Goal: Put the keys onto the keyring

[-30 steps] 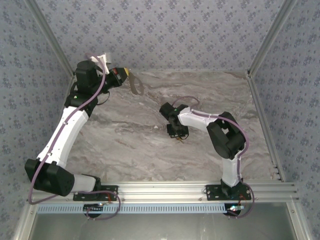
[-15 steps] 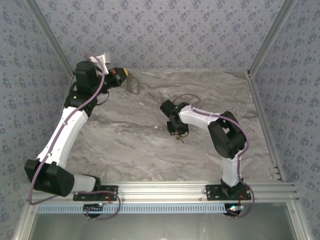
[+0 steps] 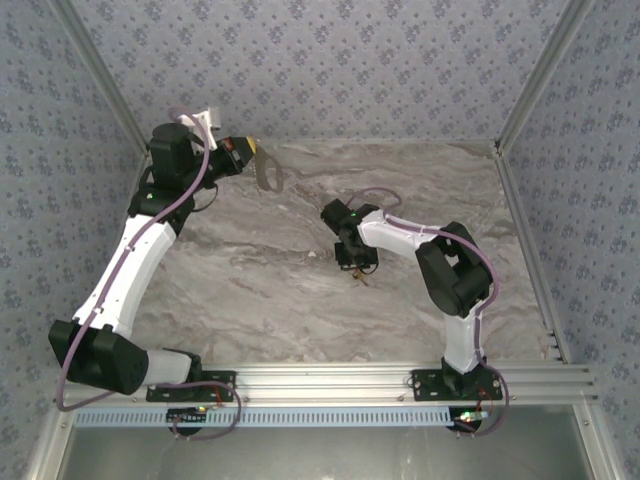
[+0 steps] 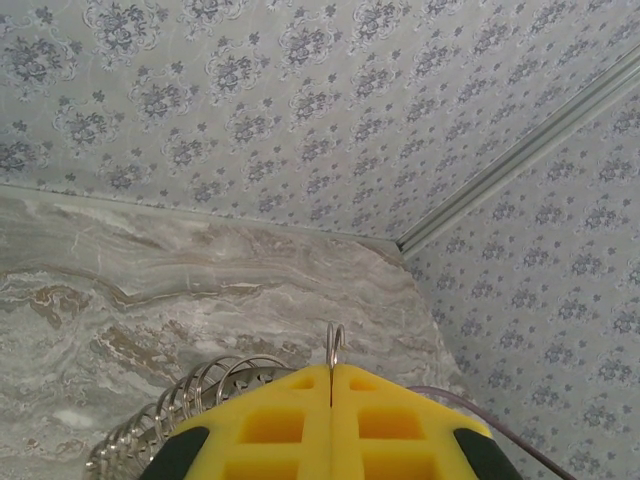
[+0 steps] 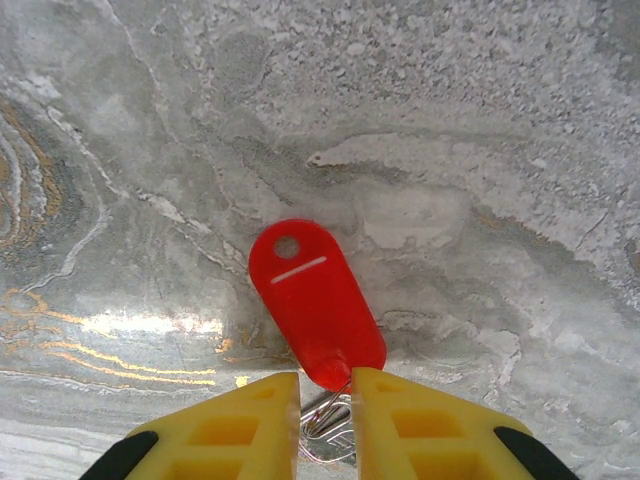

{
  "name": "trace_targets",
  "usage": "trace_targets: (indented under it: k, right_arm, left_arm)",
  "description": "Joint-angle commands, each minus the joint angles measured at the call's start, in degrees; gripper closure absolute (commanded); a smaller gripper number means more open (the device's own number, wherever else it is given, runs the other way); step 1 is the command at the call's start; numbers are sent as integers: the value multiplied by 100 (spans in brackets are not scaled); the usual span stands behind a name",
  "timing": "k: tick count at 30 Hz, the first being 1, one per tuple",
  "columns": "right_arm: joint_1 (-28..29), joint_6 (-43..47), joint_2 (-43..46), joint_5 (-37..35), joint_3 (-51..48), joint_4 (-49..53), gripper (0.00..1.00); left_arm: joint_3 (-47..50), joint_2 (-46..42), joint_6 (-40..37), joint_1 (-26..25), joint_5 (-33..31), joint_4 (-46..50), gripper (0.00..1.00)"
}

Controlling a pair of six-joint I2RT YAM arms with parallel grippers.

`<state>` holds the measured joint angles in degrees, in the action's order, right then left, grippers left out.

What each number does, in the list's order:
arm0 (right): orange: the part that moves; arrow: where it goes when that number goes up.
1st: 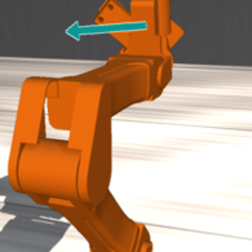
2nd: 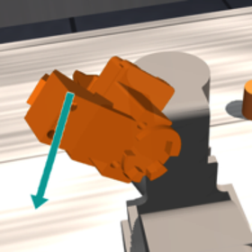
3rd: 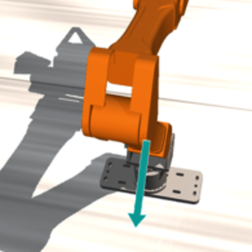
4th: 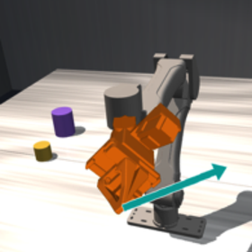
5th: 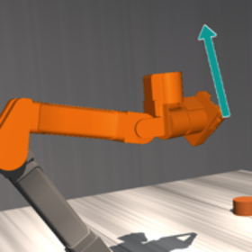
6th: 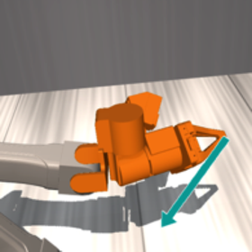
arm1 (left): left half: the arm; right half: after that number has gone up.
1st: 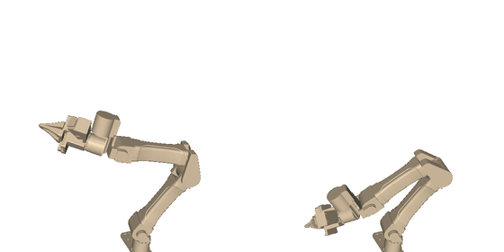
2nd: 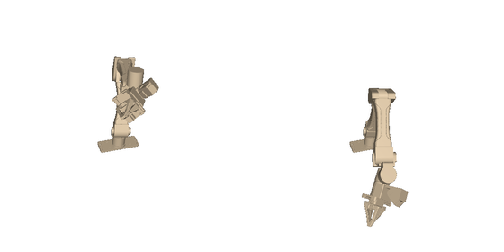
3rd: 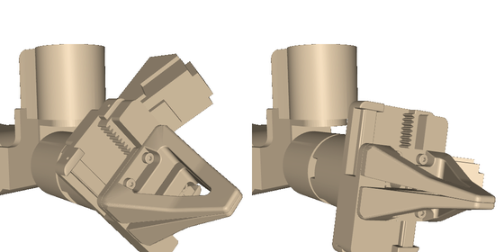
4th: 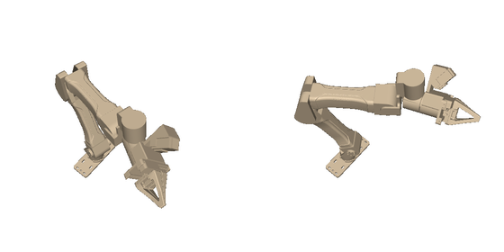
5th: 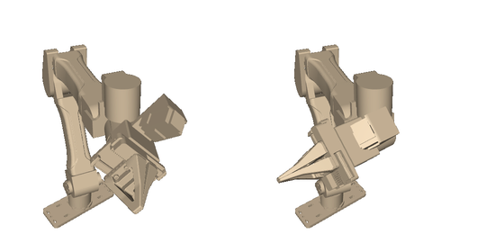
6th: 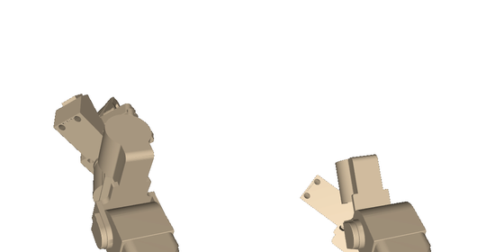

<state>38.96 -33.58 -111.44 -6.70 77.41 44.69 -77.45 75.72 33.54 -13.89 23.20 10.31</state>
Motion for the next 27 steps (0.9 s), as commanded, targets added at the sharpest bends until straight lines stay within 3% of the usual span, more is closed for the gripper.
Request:
trace_targets:
  k: [1,16,27]
  right_arm:
    - [-16,-8,-88,-26,-28,174,77]
    - [-1,-29,-141,19,-100,180,77]
    - [-24,2,-51,28,-16,264,93]
  left_arm:
    - [10,-168,-27,27,111,-275,100]
    - [38,-152,-5,36,98,-330,100]
    - [28,-127,12,35,111,-354,100]
